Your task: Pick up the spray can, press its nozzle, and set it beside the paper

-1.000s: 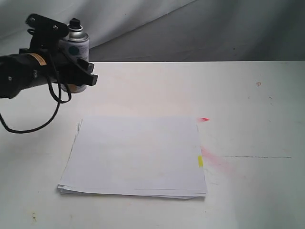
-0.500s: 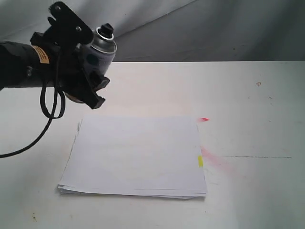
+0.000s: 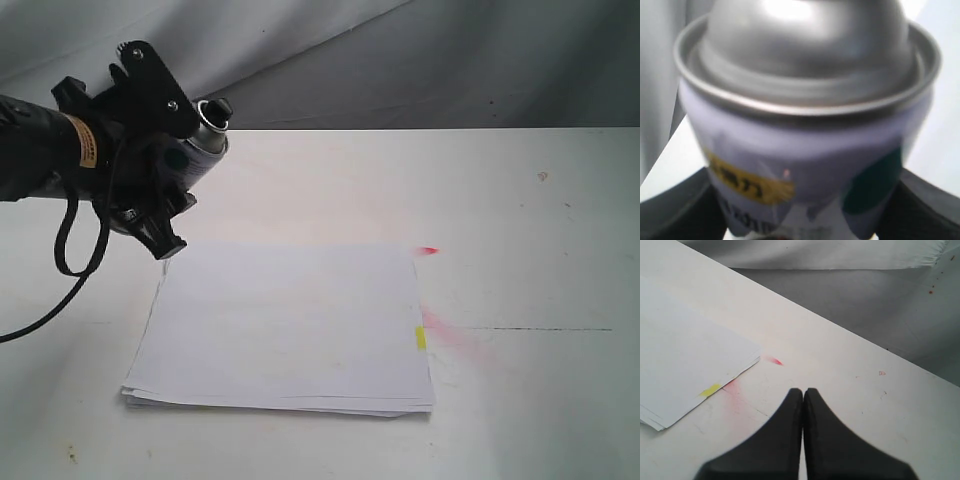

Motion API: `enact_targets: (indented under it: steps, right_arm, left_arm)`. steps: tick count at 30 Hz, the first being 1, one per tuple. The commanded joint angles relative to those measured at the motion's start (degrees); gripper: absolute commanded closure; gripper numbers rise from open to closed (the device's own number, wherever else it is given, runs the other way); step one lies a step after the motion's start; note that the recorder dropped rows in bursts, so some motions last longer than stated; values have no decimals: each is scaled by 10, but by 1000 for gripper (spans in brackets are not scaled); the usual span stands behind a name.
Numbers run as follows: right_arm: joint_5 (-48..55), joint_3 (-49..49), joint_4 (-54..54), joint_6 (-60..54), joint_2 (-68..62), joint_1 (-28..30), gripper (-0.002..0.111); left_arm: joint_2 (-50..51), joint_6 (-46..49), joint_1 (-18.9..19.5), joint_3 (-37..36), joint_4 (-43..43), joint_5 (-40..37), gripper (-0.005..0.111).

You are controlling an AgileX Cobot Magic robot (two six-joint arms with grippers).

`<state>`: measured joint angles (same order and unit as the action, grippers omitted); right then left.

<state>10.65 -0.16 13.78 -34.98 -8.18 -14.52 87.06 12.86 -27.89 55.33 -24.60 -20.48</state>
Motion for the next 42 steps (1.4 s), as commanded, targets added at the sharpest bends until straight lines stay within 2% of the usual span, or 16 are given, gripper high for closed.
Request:
enact_targets:
  steps: [1, 4, 8, 11, 17, 22, 42]
  right_arm:
    - [-1, 2, 3, 1, 3, 2, 108]
    - [-1, 2, 3, 1, 3, 2, 108]
    - [-1, 2, 3, 1, 3, 2, 108]
    - [-1, 2, 3, 1, 3, 2, 108]
    - [-1, 2, 3, 1, 3, 2, 108]
    - [-1, 2, 3, 1, 3, 2, 108]
    - [-1, 2, 3, 1, 3, 2, 108]
  left_arm:
    - [-10, -67, -17, -1, -60, 5, 107]
    - [-9, -139, -38, -11, -135, 8, 107]
    - [10, -174, -63, -24, -159, 6, 107]
    - [35, -220, -82, -33, -216, 4, 107]
    - [89, -370, -118, -33, -388, -49, 107]
    - [124, -471, -138, -33, -501, -138, 107]
    - [139, -472, -144, -33, -506, -155, 107]
